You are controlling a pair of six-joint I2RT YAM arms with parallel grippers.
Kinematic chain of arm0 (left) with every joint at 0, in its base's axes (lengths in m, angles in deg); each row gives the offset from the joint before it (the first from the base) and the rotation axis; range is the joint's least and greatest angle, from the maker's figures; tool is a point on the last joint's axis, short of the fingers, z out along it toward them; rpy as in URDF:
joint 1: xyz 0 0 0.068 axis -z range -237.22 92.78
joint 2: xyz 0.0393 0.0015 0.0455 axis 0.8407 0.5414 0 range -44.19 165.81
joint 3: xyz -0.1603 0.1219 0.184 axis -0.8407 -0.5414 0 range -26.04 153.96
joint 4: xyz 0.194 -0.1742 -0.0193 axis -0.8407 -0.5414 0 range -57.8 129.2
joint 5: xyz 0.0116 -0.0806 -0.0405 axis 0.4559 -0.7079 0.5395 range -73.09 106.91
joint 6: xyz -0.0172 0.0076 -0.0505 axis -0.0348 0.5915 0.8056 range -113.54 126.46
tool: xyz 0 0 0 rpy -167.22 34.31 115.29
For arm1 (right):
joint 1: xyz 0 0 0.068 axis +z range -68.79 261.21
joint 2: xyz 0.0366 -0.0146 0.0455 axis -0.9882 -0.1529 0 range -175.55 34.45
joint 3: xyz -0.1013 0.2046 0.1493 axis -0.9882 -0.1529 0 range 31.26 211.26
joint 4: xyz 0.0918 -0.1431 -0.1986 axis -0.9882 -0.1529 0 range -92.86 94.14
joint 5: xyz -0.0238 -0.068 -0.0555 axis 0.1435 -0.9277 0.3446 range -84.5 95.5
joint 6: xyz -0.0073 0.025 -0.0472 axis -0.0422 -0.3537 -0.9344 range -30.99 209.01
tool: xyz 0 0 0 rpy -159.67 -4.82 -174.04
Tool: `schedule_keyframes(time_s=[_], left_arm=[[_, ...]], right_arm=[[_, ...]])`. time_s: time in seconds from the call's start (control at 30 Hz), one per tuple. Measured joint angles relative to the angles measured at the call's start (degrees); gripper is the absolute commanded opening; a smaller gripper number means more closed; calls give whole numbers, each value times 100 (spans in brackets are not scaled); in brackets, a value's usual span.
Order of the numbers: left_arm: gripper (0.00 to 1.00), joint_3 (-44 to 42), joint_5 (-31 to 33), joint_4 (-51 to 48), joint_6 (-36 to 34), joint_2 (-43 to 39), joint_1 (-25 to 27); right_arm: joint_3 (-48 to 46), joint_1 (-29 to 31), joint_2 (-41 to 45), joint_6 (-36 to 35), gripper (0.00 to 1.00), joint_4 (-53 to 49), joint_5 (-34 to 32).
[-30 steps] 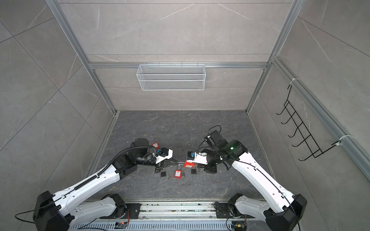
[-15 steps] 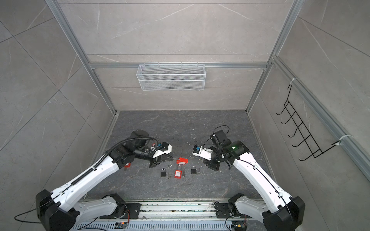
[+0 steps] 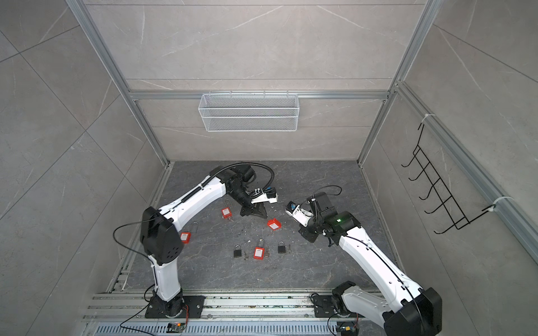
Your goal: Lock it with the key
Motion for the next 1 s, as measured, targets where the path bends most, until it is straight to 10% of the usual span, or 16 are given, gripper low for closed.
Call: schedule_keyframes(time_s=[0.53,1.0], left_arm=[[0,863,184,-407,-35,1456,157],[0,951,706,-404,210,1711,476]], right_arm=[[-155,-15,-321,2833,0,577,223],[-1156,-15,-136,3950,0,1263,625]])
